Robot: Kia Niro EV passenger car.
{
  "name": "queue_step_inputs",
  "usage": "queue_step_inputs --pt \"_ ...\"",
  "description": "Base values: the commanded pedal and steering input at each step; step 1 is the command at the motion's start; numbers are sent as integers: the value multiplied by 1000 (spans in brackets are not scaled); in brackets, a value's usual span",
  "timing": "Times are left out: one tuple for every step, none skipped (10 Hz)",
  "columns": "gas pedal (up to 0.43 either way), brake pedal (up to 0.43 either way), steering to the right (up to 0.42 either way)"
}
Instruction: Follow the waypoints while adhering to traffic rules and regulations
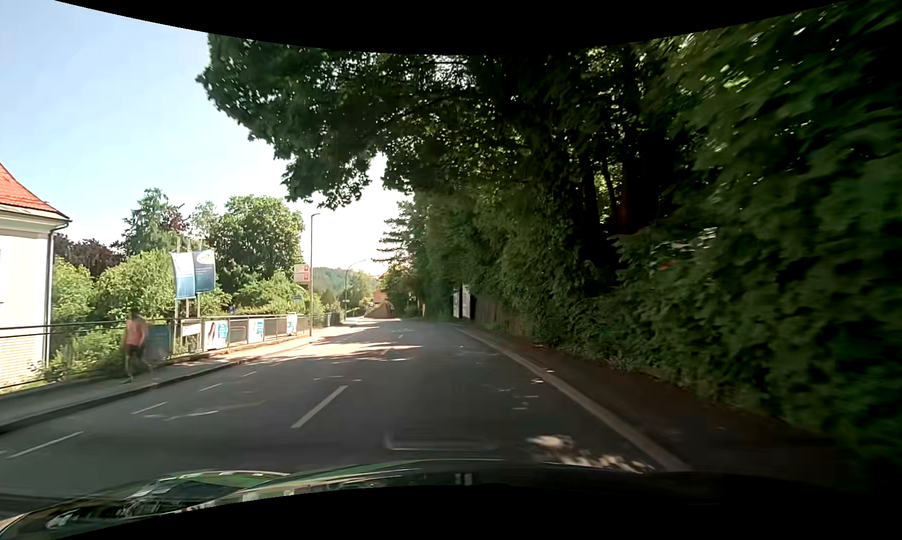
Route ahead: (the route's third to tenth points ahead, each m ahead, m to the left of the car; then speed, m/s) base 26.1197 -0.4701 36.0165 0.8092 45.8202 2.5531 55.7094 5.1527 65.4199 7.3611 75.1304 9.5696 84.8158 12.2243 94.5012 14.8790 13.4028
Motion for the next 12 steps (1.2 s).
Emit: queue_step_inputs --pt "59 0 -25" --pt "59 0 -24" --pt "59 0 -24" --pt "59 0 -24" --pt "59 0 -24" --pt "59 0 -23" --pt "59 0 -22" --pt "59 0 -20" --pt "59 0 -19" --pt "59 0 -19" --pt "59 0 -18" --pt "59 0 -17"
